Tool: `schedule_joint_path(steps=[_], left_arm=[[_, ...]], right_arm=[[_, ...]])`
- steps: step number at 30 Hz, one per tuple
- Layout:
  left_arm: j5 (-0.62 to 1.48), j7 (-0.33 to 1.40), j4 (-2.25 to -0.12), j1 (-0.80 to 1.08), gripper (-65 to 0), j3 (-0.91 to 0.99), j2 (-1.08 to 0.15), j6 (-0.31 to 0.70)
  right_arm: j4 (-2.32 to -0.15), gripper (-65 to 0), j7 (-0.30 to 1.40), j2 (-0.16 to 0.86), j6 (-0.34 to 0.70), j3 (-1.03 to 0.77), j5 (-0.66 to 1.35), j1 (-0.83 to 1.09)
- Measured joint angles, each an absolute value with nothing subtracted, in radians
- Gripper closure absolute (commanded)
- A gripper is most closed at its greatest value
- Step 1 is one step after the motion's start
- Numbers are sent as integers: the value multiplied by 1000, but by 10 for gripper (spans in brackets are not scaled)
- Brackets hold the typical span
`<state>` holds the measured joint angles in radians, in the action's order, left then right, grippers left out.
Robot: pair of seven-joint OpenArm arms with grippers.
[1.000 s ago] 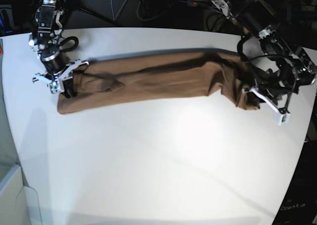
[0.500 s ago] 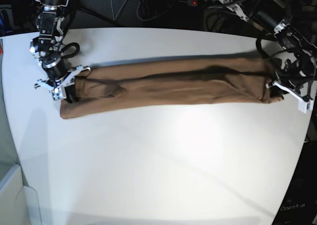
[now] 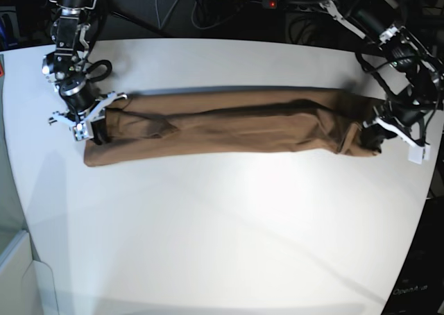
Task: Fold the T-shirt properly
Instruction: 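Carry the strip end with the left gripper toward the right gripper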
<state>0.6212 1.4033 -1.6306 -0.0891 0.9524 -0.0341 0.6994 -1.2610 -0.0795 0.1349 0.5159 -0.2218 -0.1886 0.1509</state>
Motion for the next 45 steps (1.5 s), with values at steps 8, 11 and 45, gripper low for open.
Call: schedule_joint_path(steps=[8, 11, 45], left_arm=[[613, 1404, -1631, -89, -25, 959, 68, 699], [614, 1403, -1631, -89, -25, 960, 104, 699], [596, 1342, -1695, -28, -25, 550, 154, 698]], right_arm=[[-1261, -78, -80, 135, 515, -222, -188, 152], [-1261, -78, -80, 135, 516, -222, -189, 153], [-1261, -75, -87, 135, 513, -220, -189, 156]])
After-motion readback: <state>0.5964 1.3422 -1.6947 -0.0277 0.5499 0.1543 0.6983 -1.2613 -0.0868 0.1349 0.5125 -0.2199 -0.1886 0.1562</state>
